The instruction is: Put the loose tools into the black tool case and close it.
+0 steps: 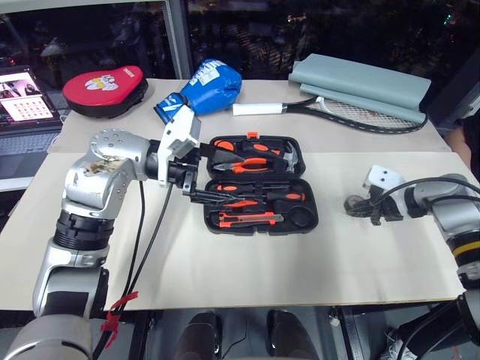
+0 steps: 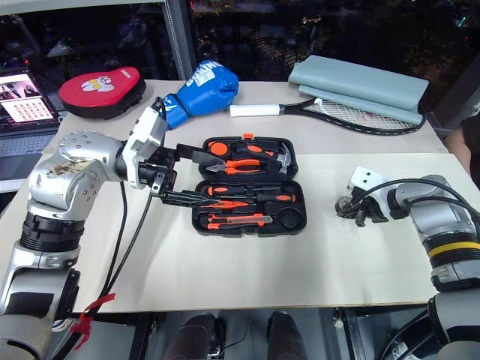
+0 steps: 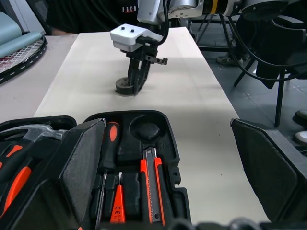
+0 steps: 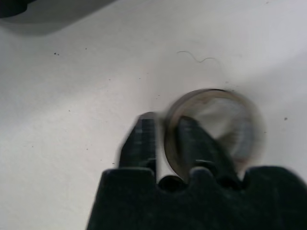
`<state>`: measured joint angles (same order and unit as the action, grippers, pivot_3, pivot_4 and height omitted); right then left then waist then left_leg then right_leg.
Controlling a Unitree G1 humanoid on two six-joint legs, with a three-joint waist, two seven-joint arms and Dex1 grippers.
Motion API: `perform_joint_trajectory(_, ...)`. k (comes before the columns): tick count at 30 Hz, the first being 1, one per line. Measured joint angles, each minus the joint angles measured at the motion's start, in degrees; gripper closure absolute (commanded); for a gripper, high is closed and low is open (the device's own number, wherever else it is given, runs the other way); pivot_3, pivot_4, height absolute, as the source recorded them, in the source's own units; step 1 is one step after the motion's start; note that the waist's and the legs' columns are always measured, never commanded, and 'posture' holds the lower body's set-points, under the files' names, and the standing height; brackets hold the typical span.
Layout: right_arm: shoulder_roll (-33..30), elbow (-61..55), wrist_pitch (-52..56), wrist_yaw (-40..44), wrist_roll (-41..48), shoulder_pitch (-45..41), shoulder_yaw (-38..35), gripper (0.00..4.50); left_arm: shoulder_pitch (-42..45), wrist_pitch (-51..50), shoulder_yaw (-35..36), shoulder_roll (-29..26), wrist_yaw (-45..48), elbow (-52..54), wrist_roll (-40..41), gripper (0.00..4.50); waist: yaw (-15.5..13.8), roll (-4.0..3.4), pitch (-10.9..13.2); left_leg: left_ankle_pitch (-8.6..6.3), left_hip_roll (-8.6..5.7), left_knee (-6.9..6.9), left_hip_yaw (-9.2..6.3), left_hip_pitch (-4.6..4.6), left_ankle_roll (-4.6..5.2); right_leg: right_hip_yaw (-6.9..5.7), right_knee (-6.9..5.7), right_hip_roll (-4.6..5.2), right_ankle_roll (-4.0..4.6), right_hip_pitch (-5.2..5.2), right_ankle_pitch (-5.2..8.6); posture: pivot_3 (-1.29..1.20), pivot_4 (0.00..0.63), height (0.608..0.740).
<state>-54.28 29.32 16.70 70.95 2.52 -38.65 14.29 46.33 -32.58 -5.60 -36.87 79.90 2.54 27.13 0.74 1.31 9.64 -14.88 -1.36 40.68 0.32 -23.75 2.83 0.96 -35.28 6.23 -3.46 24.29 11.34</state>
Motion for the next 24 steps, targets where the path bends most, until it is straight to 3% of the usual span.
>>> perform_joint_trajectory(6,-2.1,-19.6,7.1,8.3,8.7,1.4,-4.4,4.42,-1.1,3.6,-2.5,-1.8,2.0,-0.1,-1.4,0.0,0.3,-0.14,0.1,0.0,0.05,-0.01,0.0,0.04,0.0,0.01,-0.05,-0.03,0.01,0.01,0.0,0.0,0.15,0.736)
perform_joint_trajectory(11,-1.1,-32.9,14.2,8.4,11.9,1.5,-3.6,4.42,-2.2,4.0,-3.4,-1.8,2.3,-0.1,-1.7,0.0,-0.1,-0.14,0.1,0.0,0.05,0.04,-0.04,0.04,0.0,-0.01,-0.08,-0.02,0.01,-0.03,0.0,0.0,0.15,0.736)
perform_joint_trajectory(24,4.0,-33.6,15.0,3.2,7.0,3.4,3.2,4.42,-2.0,4.1,-3.6,-1.7,2.1,0.0,-1.9,0.0,-0.1,-0.13,0.1,0.0,-0.01,0.07,-0.04,0.02,0.0,-0.01,-0.17,0.0,0.01,0.02,0.0,0.0,0.15,0.736)
